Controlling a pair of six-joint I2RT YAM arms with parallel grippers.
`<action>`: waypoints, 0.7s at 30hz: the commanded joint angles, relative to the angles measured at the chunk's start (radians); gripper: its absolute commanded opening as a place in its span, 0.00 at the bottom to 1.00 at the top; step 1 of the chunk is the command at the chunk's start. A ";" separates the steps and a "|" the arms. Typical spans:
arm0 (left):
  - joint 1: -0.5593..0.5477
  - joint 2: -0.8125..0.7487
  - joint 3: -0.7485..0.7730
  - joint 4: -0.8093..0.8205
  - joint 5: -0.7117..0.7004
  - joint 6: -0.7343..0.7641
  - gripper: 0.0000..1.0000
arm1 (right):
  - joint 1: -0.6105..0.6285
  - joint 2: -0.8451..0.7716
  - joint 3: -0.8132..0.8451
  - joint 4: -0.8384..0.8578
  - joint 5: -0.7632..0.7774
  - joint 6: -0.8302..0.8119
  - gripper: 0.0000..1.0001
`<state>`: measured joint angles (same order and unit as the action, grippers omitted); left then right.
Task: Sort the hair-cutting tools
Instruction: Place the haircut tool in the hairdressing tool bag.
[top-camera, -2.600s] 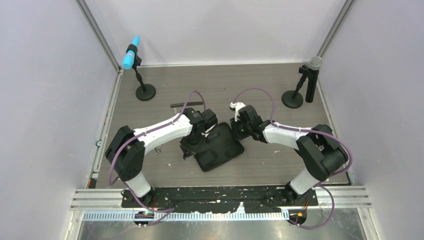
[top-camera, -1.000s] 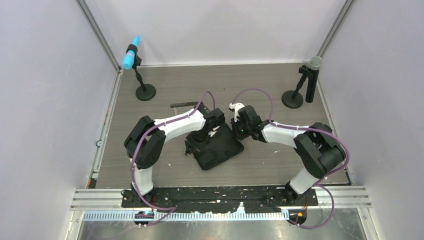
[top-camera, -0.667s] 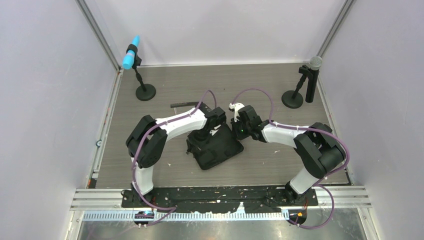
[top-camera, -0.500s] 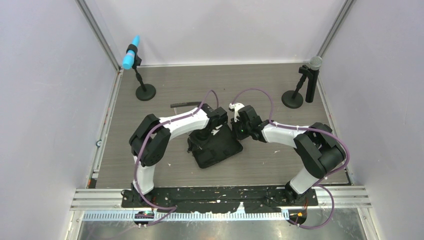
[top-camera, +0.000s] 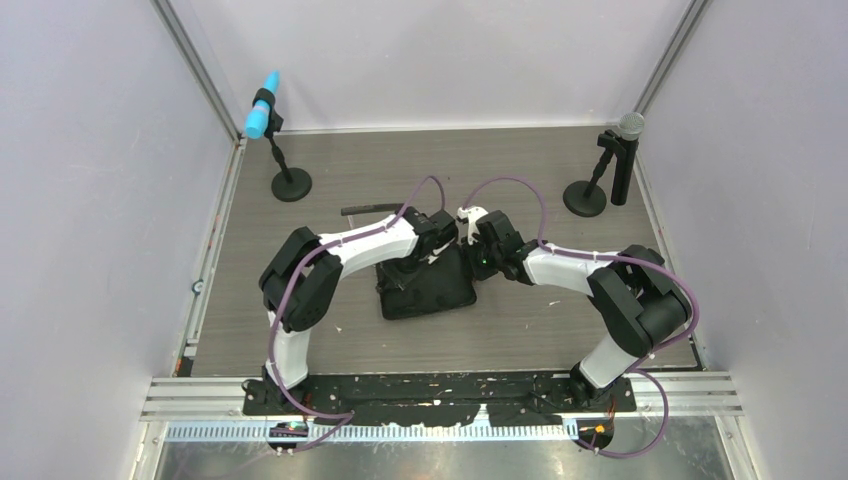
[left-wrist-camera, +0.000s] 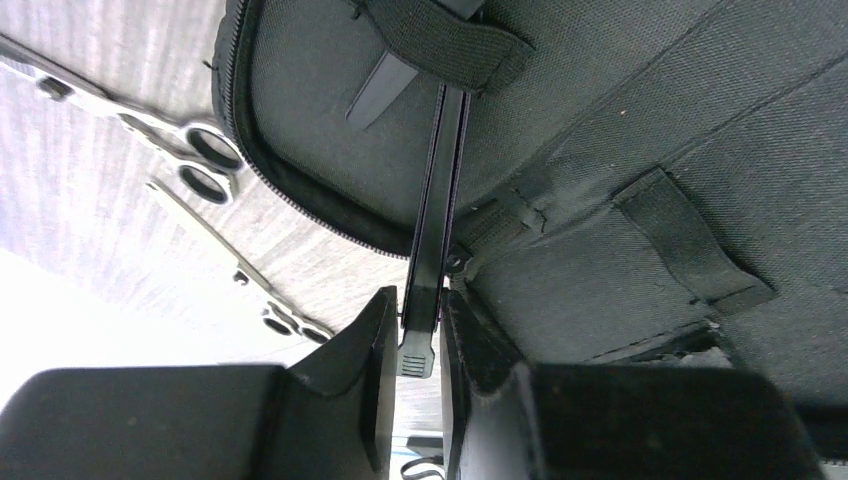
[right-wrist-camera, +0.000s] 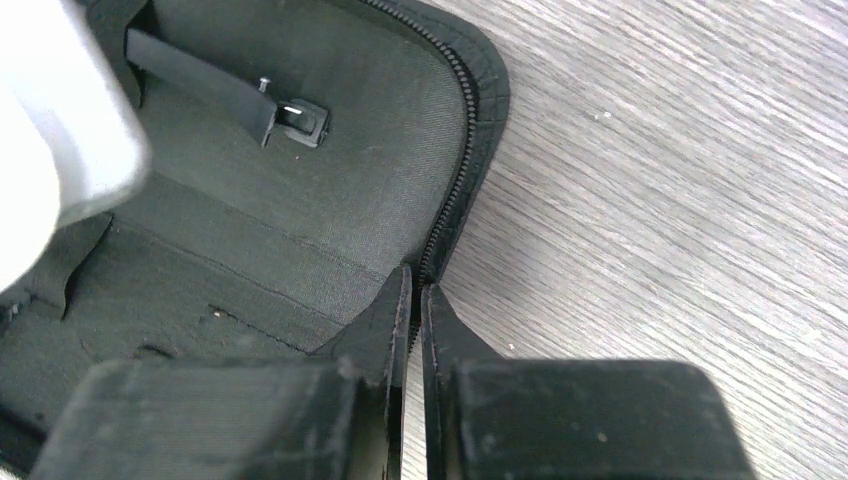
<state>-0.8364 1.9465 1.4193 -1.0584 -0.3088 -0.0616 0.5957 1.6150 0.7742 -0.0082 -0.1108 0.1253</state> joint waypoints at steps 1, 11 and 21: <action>-0.017 -0.017 -0.004 0.099 -0.102 0.055 0.16 | 0.016 -0.005 0.004 0.061 -0.038 -0.022 0.05; -0.014 -0.041 -0.022 0.114 -0.283 -0.027 0.43 | 0.021 -0.015 -0.001 0.070 -0.046 -0.029 0.05; 0.048 -0.223 -0.079 0.052 -0.218 -0.347 0.57 | 0.024 -0.013 0.002 0.064 -0.040 -0.033 0.05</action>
<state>-0.8383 1.8744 1.3861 -0.9882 -0.5552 -0.2119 0.6098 1.6150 0.7692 0.0196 -0.1406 0.1066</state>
